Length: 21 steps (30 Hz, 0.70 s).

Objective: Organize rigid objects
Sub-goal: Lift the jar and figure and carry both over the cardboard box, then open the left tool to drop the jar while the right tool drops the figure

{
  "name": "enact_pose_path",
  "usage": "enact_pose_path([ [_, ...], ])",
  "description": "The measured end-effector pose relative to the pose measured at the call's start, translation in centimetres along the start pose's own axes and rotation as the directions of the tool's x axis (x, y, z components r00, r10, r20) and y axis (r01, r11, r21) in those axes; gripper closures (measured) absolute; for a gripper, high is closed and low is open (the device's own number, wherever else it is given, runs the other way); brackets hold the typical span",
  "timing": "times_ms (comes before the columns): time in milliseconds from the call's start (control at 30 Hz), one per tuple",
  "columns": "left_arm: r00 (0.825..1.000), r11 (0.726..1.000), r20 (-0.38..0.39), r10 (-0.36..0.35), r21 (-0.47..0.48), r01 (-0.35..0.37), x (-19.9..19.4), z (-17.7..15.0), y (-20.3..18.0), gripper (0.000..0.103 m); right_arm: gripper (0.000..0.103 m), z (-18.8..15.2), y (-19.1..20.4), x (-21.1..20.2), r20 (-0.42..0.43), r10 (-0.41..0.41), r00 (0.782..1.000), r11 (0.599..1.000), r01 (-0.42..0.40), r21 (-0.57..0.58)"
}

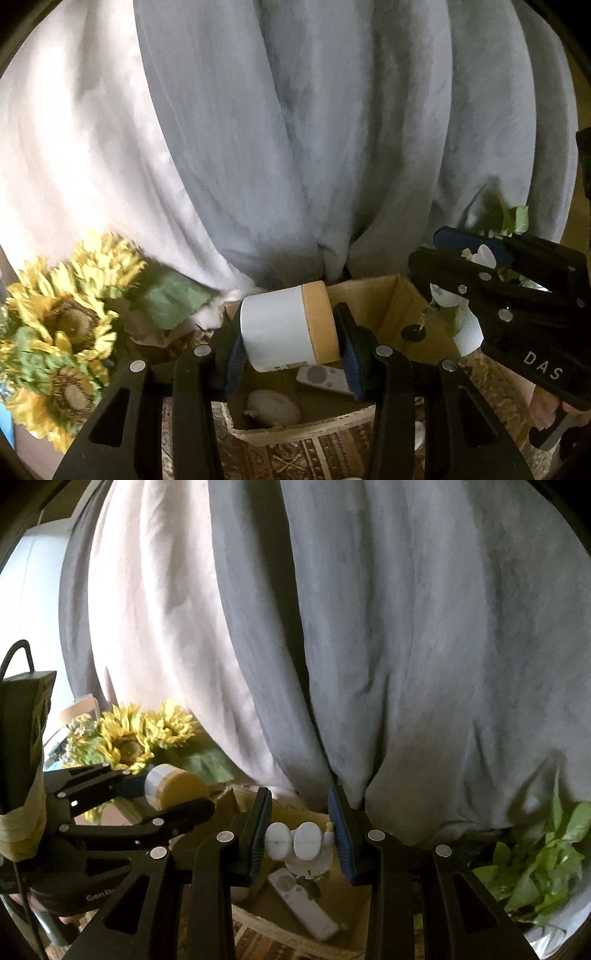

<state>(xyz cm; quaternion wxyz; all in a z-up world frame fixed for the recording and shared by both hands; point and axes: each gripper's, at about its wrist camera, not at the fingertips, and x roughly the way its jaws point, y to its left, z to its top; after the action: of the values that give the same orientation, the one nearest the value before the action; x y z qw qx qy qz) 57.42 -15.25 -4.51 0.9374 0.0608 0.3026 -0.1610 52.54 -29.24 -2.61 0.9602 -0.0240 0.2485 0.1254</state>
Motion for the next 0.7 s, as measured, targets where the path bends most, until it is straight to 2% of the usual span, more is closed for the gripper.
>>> enact_pose_path([
  [433, 0.989, 1.0, -0.151, 0.009, -0.022, -0.013, 5.8, -1.4, 0.8, 0.059, 0.07, -1.7, -2.3, 6.6, -0.167, 0.001, 0.986, 0.999, 0.005, 0.033],
  [700, 0.967, 0.999, -0.256, 0.017, -0.031, -0.026, 8.8, -2.5, 1.0, 0.059, 0.07, -3.5, -3.3, 9.2, -0.254, 0.006, 0.967, 0.998, 0.01, 0.061],
])
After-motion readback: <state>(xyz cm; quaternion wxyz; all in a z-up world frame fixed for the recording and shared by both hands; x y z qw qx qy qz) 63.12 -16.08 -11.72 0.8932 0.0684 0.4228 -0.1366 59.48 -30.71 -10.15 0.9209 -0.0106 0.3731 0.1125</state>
